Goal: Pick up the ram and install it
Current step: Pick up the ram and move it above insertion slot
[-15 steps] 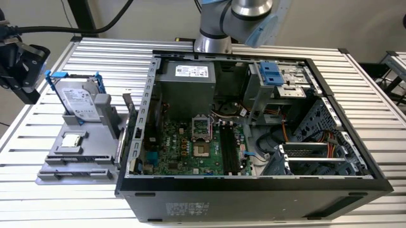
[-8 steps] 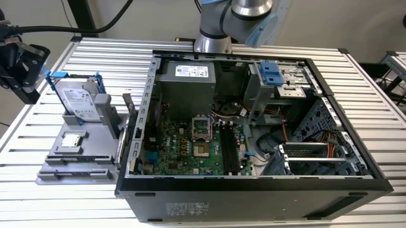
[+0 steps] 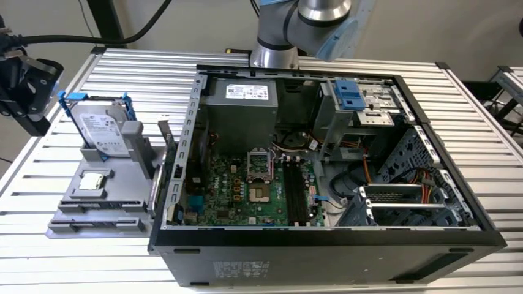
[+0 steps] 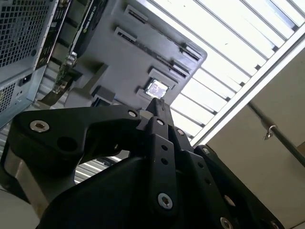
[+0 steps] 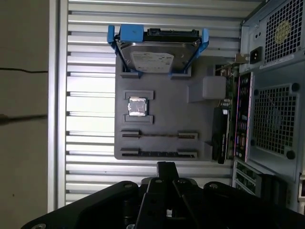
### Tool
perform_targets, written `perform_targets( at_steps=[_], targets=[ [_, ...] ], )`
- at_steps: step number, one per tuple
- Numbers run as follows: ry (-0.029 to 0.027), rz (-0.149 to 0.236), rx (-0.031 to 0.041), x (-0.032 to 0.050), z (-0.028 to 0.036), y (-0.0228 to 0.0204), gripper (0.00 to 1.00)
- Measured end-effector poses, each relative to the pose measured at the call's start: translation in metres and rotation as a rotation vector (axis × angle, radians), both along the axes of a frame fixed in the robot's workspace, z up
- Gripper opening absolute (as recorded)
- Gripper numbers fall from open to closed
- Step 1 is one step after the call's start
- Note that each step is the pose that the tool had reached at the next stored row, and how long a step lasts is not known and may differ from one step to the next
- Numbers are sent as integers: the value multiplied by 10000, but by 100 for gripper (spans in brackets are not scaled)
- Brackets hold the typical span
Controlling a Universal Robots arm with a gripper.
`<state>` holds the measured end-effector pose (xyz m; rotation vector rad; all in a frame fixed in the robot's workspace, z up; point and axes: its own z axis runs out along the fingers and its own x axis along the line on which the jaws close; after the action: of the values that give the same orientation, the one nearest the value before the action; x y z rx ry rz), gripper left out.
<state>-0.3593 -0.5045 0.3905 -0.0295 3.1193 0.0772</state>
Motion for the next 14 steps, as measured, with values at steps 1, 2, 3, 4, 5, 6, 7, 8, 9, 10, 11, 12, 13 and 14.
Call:
perform_targets(
  at_steps=[1,2,3,4,5,6,7,8,9,10,11,12,13,14],
  targets=[
    [0,0,0,0,0,0,0],
    [0,0,0,0,0,0,0],
    [0,1,0,1,0,0,0],
    [0,1,0,1,0,-1,0],
    [0,4,0,1,0,-1,0],
    [0,38,1,1,0,-1,0],
    [-1,97,1,0,0,-1,0],
    [0,164,0,0,0,-1,0],
    [1,255,-1,0,0,-1,0],
    [0,364,0,0,0,-1,0],
    [0,485,1,0,0,-1,0],
    [-1,621,1,0,-1,-1,0],
    [-1,771,1,0,-1,-1,0],
    [0,932,0,0,0,-1,0]
  ],
)
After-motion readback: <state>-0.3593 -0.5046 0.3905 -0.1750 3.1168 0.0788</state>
